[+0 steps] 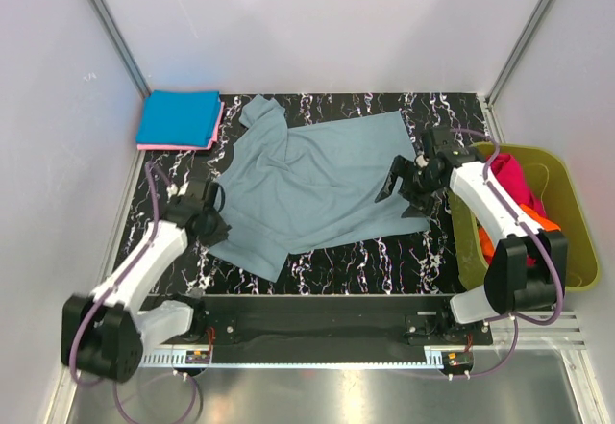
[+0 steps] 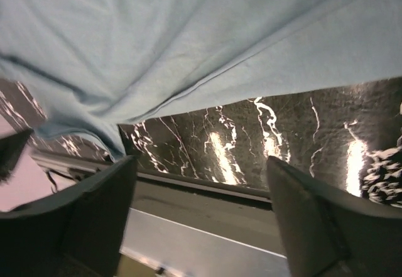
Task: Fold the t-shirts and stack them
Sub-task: Flatten the tshirt out
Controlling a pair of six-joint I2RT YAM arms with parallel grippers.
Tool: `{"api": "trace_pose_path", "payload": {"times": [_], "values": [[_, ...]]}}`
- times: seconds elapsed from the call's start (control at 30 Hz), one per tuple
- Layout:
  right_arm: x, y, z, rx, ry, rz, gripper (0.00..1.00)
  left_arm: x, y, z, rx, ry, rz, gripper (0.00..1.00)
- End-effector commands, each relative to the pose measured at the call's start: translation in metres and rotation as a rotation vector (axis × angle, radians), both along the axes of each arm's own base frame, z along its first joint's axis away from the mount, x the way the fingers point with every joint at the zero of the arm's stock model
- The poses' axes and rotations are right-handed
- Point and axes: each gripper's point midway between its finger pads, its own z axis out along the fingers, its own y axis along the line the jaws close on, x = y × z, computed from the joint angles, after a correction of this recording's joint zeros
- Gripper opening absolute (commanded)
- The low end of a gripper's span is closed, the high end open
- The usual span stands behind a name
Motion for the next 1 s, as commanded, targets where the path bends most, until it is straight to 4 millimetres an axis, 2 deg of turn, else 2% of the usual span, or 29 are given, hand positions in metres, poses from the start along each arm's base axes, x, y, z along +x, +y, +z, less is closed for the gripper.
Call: {"api": "trace_pose_path", "payload": {"times": [0.0, 0.13, 0.2, 0.23, 0.3, 0.33, 0.37, 0.43, 0.57, 0.6, 0.77, 0.8, 0.87, 0.97], "values": [[0.001, 0.0, -0.015, 0.011, 0.074, -0.177, 0.86, -0.014, -0.004, 0.008, -0.071, -0.044, 0.03, 0.0], [0.007, -0.009, -0.03, 0.003, 0.101, -0.404, 0.84, -0.016, -0.011, 0.016, -0.112, -0.093, 0.006, 0.0], [0.007, -0.028, -0.042, -0.085, 0.092, -0.501, 0.83, -0.014, -0.012, 0.021, -0.113, -0.115, -0.038, 0.0], [0.008, -0.033, -0.043, -0.102, 0.08, -0.547, 0.78, -0.011, -0.014, 0.025, -0.119, -0.135, -0.057, 0.0], [0.008, -0.053, -0.052, -0.187, 0.055, -0.631, 0.61, -0.005, -0.019, 0.037, -0.124, -0.19, -0.123, 0.0], [0.008, -0.058, -0.055, -0.204, 0.056, -0.674, 0.56, -0.004, -0.02, 0.04, -0.122, -0.208, -0.142, 0.0], [0.007, -0.068, -0.058, -0.247, 0.048, -0.707, 0.57, -0.002, -0.02, 0.045, -0.116, -0.232, -0.169, 0.0], [0.007, -0.074, -0.066, -0.274, 0.06, -0.735, 0.58, 0.001, -0.02, 0.05, -0.107, -0.25, -0.192, 0.0], [0.021, -0.092, -0.071, -0.37, 0.067, -0.795, 0.61, 0.002, -0.029, 0.058, -0.123, -0.259, -0.27, 0.0], [0.029, -0.093, -0.073, -0.379, 0.074, -0.808, 0.61, 0.004, -0.032, 0.061, -0.121, -0.268, -0.287, 0.0], [0.044, -0.103, -0.081, -0.48, 0.123, -0.841, 0.57, 0.009, -0.043, 0.059, -0.132, -0.275, -0.351, 0.0], [0.045, -0.104, -0.088, -0.502, 0.146, -0.836, 0.56, 0.01, -0.044, 0.059, -0.133, -0.277, -0.358, 0.0], [0.053, -0.109, -0.087, -0.53, 0.128, -0.841, 0.55, 0.011, -0.045, 0.058, -0.13, -0.276, -0.377, 0.0], [0.058, -0.117, -0.089, -0.592, 0.118, -0.828, 0.46, 0.011, -0.045, 0.06, -0.124, -0.29, -0.399, 0.0]]}}
